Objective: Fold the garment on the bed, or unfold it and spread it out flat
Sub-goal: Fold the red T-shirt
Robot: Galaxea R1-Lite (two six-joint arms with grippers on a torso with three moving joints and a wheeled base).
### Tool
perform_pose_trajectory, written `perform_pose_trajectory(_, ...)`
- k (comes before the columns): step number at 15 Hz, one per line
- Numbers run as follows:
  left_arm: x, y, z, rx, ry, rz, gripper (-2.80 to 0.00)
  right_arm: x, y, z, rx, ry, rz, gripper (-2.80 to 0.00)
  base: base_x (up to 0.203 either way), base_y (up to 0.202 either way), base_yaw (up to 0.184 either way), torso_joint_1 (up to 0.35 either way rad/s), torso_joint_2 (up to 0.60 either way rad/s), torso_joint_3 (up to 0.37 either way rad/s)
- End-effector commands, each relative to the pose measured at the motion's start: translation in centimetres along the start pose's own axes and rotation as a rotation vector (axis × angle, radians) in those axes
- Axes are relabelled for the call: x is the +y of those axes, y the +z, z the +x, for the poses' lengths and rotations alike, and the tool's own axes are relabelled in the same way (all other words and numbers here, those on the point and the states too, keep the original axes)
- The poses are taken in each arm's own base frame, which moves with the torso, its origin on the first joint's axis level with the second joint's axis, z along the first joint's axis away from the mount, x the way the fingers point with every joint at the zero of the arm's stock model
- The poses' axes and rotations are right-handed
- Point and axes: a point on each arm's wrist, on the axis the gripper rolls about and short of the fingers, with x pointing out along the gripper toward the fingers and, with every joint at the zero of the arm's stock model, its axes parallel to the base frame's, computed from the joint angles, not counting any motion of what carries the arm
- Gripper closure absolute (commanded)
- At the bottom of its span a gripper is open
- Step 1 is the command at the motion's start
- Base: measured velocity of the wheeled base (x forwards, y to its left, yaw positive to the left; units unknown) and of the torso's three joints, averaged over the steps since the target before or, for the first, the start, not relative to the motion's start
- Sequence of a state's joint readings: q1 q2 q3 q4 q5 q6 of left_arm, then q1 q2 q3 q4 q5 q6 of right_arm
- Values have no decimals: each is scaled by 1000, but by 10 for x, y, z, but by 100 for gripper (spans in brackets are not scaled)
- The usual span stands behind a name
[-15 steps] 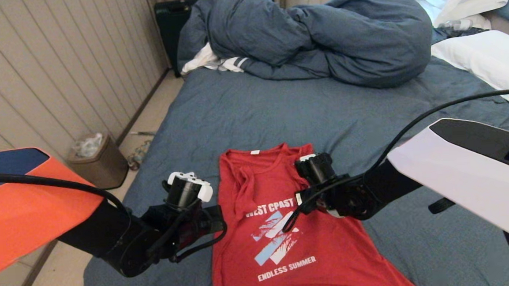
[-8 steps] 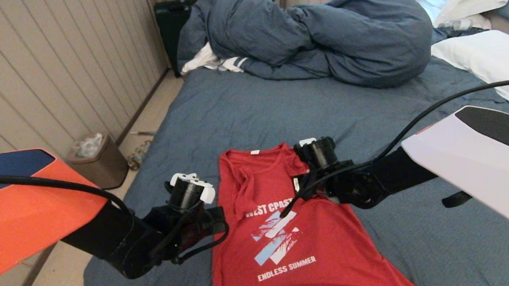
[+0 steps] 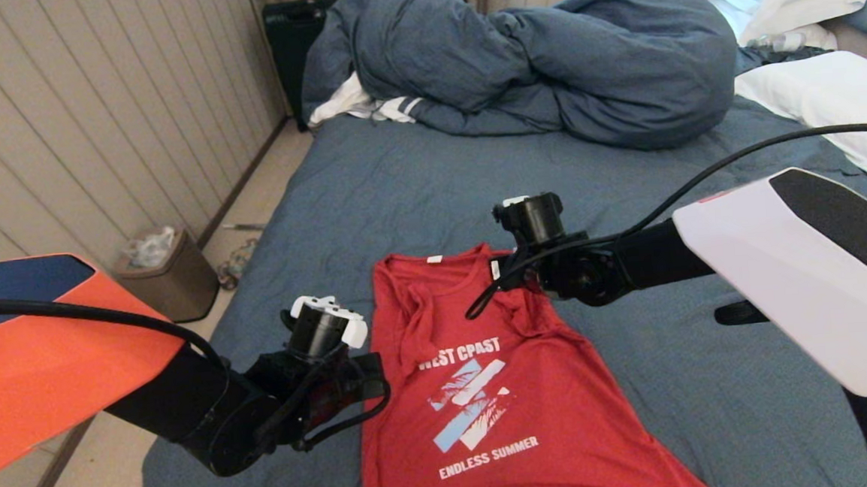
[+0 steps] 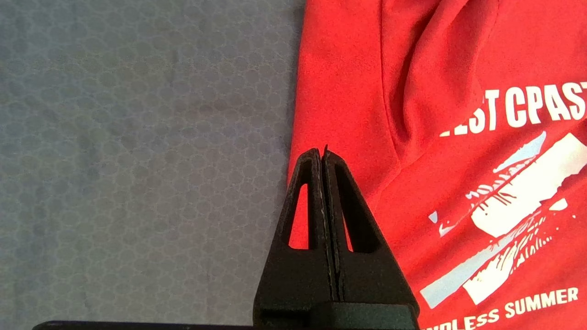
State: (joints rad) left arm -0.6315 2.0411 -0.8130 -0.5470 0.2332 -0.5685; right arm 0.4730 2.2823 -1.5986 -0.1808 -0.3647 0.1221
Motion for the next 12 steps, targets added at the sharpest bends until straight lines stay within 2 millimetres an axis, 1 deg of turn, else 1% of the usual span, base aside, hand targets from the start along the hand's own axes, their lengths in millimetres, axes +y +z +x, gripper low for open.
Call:
perform_pose_trajectory(1, -1, 0, 0, -4, -2, -4, 0, 2, -10, 17, 22, -11, -5, 0, 0, 0, 0, 0, 0, 0)
perform_pose_trajectory(2, 0, 0, 0, -3, -1, -4, 0, 3, -9, 26, 19, -14, -3, 0, 0, 0, 0, 0, 0, 0)
perform_pose_trajectory(4, -1, 0, 0, -4, -2, -4, 0, -3, -8, 45, 23, -37, 7, 0, 0, 0, 0, 0, 0, 0)
perform_pose_trajectory(6, 0, 0, 1, -3, -1, -4, 0, -6, -6, 54, 23, -47, 13, 0, 0, 0, 0, 0, 0, 0)
perform_pose_trajectory(8, 0, -2, 4, 1, 2, -3, 0, -2, -6, 65, 6, -48, 16, 0, 0, 0, 0, 0, 0, 0)
perform_pose_trajectory(9, 0, -1, 4, -5, -2, -5, 0, 2, -13, 74, 9, -48, 4, 0, 0, 0, 0, 0, 0, 0)
perform_pose_trajectory(10, 0, -1, 4, -7, -3, -5, 0, 5, -15, 76, 6, -46, -8, 0, 0, 0, 0, 0, 0, 0)
perform_pose_trajectory(12, -1, 0, 3, -20, -10, -9, 0, 5, -9, 73, -17, -44, 0, 0, 0, 0, 0, 0, 0, 0)
